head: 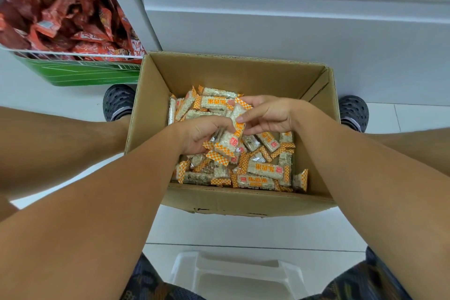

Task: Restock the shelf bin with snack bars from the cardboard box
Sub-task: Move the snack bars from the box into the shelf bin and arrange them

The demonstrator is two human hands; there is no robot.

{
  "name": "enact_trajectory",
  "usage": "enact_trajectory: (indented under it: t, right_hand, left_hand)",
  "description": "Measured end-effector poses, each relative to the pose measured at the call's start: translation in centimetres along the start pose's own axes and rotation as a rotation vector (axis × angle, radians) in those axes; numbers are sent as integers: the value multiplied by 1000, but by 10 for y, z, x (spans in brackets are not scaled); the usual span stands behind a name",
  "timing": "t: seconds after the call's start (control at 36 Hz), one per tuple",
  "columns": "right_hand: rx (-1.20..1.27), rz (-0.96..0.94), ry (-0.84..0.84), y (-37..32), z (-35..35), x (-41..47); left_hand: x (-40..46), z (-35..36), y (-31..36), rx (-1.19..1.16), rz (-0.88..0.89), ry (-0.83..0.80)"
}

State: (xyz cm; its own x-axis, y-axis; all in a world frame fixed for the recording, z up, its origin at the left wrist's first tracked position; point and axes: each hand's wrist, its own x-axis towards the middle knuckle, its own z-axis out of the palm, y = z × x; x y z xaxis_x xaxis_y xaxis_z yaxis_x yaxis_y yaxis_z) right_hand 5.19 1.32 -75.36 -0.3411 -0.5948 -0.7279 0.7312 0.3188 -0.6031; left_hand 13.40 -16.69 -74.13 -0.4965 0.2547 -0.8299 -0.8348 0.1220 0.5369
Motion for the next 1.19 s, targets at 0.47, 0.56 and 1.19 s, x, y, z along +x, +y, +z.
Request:
enact_trajectory:
  t: [0.47, 0.56, 1.19]
  right_hand:
    - [76, -281, 111, -41, 40, -33]
    - [-97, -371, 123, -62, 57, -55]
    - [-1132, -1014, 788, -355, 69, -125]
  left_hand:
    - [-29, 5, 64, -627, 339, 511]
    - [-48, -2, 82, -591, 397, 523]
    - [-199, -88, 329, 1211, 885, 1061]
